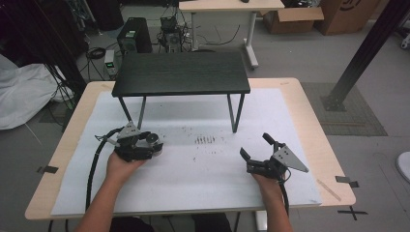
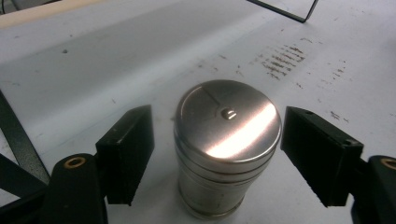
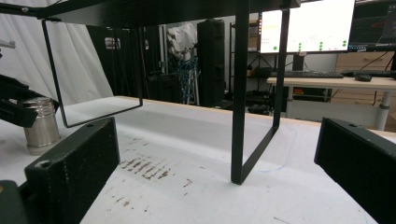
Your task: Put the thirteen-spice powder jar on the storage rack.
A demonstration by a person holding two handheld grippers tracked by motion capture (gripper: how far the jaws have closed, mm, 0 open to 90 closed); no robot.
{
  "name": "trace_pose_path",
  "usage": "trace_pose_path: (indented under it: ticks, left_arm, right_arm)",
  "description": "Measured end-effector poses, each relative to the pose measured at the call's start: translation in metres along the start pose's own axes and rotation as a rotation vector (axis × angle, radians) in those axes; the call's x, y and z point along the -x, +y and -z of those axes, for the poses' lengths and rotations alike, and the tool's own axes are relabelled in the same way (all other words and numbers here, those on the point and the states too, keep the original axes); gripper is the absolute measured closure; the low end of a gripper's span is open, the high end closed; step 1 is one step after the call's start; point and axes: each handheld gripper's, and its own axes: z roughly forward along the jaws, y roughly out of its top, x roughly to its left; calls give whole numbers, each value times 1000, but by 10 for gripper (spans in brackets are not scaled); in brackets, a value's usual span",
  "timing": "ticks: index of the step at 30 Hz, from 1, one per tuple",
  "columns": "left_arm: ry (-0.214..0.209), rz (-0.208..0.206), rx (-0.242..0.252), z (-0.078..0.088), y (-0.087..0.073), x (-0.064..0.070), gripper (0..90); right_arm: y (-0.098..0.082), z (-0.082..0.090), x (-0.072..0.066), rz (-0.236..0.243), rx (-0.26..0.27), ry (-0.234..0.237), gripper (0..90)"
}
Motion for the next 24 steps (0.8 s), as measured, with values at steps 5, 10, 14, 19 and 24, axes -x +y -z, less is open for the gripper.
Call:
trace_pose_path:
  ticks: [5, 10, 14, 19, 24]
  left_arm:
    - [3, 10, 3, 0, 1, 0, 321]
    - [-1, 9, -9, 0, 0, 0, 352]
    - [-1, 4, -5, 0, 0, 0, 380]
    - [-3, -16, -6, 2, 0, 0, 461]
    - [13, -28, -14, 4, 2, 2, 490]
  right_arm:
    - [0, 0, 0, 2, -2, 0, 0]
    - [0, 0, 0, 4, -4, 1, 0]
    - [0, -1, 0, 5, -6, 2, 0]
    - [0, -1, 0, 5, -7, 1, 0]
    - [0, -1, -1, 6, -8, 1, 0]
